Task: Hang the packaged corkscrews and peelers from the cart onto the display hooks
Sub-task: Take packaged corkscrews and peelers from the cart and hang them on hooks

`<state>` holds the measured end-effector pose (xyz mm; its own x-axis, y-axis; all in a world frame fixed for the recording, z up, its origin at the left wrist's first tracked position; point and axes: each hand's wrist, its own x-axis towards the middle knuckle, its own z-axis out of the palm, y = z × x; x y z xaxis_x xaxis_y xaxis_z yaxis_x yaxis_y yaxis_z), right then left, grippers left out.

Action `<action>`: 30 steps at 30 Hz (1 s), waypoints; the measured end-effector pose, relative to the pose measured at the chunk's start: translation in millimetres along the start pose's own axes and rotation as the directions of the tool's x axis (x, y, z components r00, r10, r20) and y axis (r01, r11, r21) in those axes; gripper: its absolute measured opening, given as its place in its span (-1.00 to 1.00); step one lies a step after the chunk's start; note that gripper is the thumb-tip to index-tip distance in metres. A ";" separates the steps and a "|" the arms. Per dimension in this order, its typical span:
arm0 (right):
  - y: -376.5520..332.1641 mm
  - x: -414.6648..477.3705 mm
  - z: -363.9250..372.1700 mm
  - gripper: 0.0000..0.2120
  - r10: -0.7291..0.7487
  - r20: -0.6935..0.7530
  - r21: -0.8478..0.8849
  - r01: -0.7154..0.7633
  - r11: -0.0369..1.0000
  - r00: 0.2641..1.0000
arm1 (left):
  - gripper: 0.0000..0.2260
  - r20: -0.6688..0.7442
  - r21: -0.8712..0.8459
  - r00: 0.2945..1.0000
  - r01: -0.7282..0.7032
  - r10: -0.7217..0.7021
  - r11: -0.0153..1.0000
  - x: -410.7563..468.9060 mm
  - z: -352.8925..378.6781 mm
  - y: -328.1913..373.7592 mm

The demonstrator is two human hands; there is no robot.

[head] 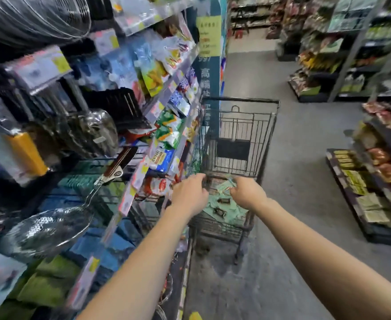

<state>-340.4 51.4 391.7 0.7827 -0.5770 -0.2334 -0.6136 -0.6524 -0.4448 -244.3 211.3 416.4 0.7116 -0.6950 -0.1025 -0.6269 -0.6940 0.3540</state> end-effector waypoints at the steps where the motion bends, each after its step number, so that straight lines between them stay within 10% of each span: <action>1: 4.1 11.9 2.0 -0.60 0.028 0.003 -0.005 -0.028 1.000 1.000 | -0.53 0.022 0.008 1.000 -0.010 0.010 1.000 19.6 3.6 -1.3; 13: 56.6 152.1 28.6 -0.67 0.248 0.155 -0.084 -0.238 0.968 0.956 | -0.61 0.294 0.084 0.955 0.021 -0.045 0.996 184.7 74.2 -19.8; 30: 154.9 428.6 124.8 -0.68 0.073 0.576 -0.265 0.102 0.959 0.814 | -0.58 0.537 0.027 0.702 0.540 -0.468 0.841 365.8 215.9 -34.7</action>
<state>-87.0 -235.6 114.9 0.6529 -0.2342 -0.7204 -0.5363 -0.8145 -0.2213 -30.8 -59.3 165.9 0.6227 -0.2639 -0.7366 -0.1516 -0.9643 0.2173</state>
